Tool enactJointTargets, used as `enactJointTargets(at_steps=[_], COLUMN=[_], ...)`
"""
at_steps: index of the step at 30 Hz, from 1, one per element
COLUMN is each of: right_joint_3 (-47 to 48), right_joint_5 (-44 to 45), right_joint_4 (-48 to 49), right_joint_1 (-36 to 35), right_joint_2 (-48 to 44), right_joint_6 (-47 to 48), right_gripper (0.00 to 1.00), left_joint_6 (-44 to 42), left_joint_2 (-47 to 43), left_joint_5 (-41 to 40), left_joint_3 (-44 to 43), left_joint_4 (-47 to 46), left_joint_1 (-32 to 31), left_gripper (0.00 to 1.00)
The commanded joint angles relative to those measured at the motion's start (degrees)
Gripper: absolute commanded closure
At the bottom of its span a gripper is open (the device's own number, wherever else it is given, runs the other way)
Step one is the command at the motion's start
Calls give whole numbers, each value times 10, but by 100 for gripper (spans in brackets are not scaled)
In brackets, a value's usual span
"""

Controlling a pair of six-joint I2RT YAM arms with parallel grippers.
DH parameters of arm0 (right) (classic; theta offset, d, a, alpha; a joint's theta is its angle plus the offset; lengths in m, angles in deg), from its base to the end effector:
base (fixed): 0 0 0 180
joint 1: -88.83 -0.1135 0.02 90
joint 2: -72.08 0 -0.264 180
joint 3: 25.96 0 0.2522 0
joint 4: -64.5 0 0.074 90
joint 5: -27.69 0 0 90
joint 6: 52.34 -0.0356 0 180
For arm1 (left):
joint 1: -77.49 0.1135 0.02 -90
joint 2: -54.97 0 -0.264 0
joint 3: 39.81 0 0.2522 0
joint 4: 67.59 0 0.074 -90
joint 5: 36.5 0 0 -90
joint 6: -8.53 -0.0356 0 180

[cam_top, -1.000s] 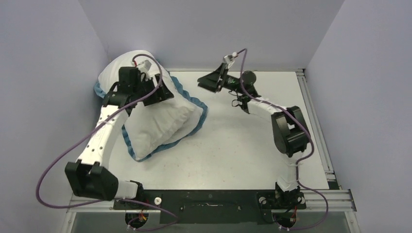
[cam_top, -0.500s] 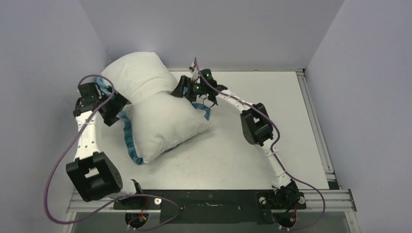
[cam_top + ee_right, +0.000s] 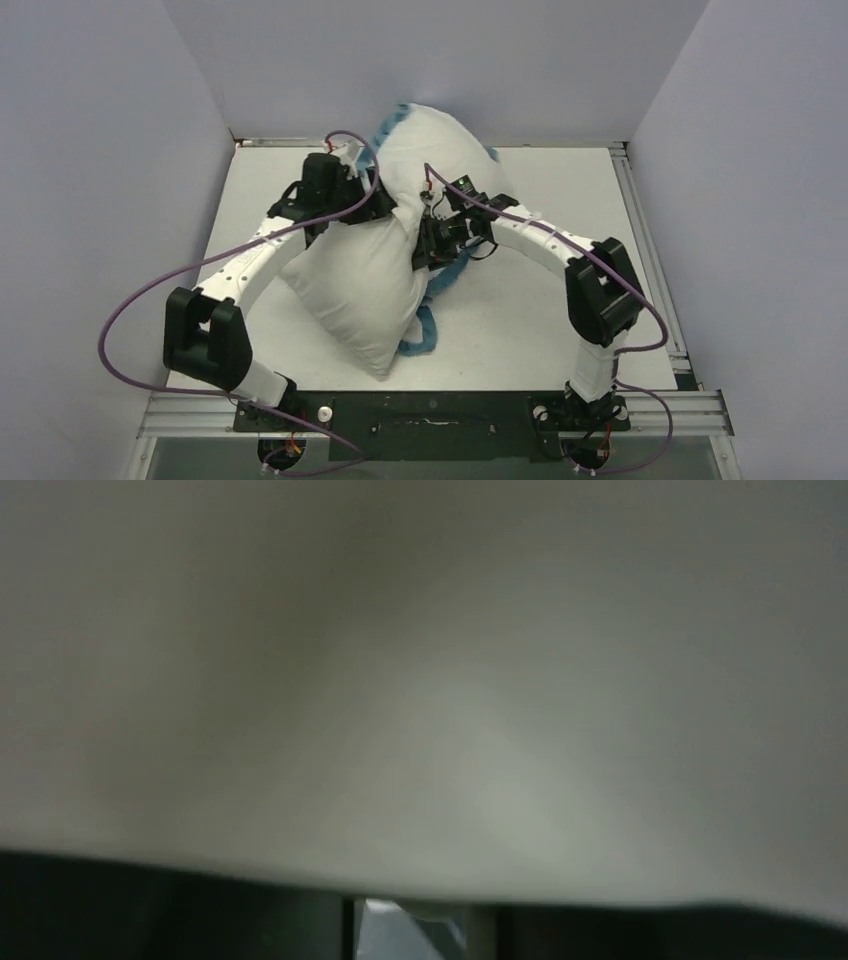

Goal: Put the pillow into the pillowcase
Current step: Stuff the pillow into the pillowcase.

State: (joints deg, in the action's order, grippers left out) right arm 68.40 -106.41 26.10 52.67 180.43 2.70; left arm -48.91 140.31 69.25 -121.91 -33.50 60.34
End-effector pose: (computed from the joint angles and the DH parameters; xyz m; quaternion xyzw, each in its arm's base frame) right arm 0.3153 0.2611 0.2242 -0.1302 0.8761 0.4629 0.0364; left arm 0.3186 -0.1084 0.2967 -0.0588 0.8879 -0.2961 0.3471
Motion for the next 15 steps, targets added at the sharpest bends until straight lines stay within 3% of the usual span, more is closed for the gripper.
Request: enactJointTargets(at_steps=[1, 6, 10, 12, 15], right_joint_3=[31, 35, 39, 65, 109], right_joint_5=[-34, 119, 195, 235, 283], right_joint_4=[-97, -213, -258, -287, -317], right_joint_1=[2, 40, 102, 120, 126], right_joint_2=[-116, -148, -168, -170, -173], right_joint_6=[75, 127, 148, 164, 174], right_gripper=[65, 32, 19, 10, 1], left_joint_6=[50, 27, -12, -17, -7], left_joint_2=[88, 295, 367, 355, 275], left_joint_5=[127, 118, -16, -79, -122], left_joint_3=[-70, -350, -573, -607, -520], left_joint_4=[-117, 7, 203, 269, 306], left_joint_1=[-96, -116, -105, -88, -46], left_gripper=[26, 21, 7, 3, 2])
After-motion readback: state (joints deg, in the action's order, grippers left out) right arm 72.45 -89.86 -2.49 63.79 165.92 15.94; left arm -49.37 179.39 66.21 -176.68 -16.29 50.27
